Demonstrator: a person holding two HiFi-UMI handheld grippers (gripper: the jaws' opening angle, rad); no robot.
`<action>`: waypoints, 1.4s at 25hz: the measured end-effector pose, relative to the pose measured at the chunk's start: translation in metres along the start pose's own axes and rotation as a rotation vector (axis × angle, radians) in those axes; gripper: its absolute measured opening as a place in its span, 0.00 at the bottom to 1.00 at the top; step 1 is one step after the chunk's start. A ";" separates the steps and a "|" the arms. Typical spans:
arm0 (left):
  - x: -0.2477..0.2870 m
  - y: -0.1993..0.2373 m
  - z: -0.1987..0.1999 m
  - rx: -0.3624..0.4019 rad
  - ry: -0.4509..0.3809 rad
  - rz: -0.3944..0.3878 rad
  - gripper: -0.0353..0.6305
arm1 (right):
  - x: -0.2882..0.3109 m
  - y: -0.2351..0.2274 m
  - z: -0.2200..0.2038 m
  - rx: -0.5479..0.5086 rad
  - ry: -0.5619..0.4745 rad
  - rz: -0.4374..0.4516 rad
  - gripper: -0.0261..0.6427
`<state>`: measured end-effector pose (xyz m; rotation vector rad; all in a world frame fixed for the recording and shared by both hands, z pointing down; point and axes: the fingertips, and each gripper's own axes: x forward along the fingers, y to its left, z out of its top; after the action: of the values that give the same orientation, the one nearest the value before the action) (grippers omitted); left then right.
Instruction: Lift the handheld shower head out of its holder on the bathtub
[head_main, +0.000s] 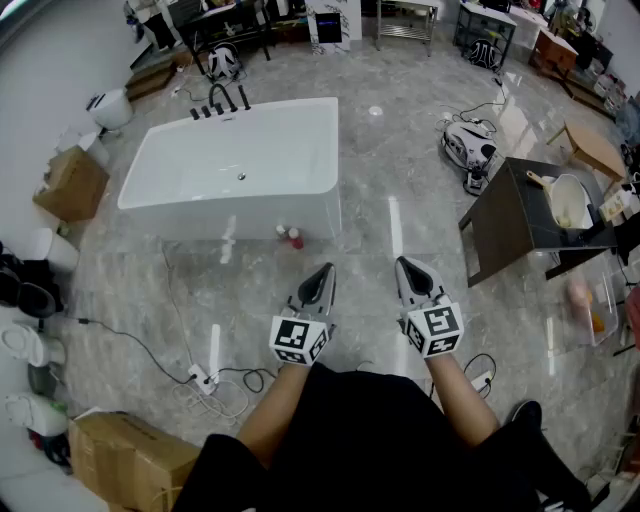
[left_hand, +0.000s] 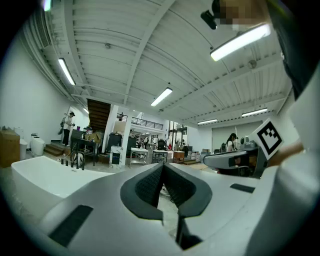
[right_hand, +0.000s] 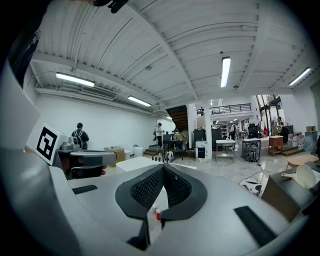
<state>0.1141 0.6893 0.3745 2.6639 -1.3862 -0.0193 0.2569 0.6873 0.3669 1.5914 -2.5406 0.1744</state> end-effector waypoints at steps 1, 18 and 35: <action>0.001 -0.001 -0.001 -0.004 -0.003 -0.001 0.06 | -0.001 -0.003 -0.002 0.005 0.001 -0.004 0.03; -0.004 -0.003 0.004 -0.012 -0.018 0.005 0.06 | -0.004 -0.002 -0.001 0.074 -0.031 0.042 0.04; -0.032 0.011 -0.030 -0.067 0.049 0.044 0.52 | -0.014 0.000 -0.035 0.156 0.052 0.067 0.42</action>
<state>0.0894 0.7127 0.4034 2.5610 -1.4032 0.0040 0.2647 0.7055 0.3992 1.5316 -2.5988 0.4251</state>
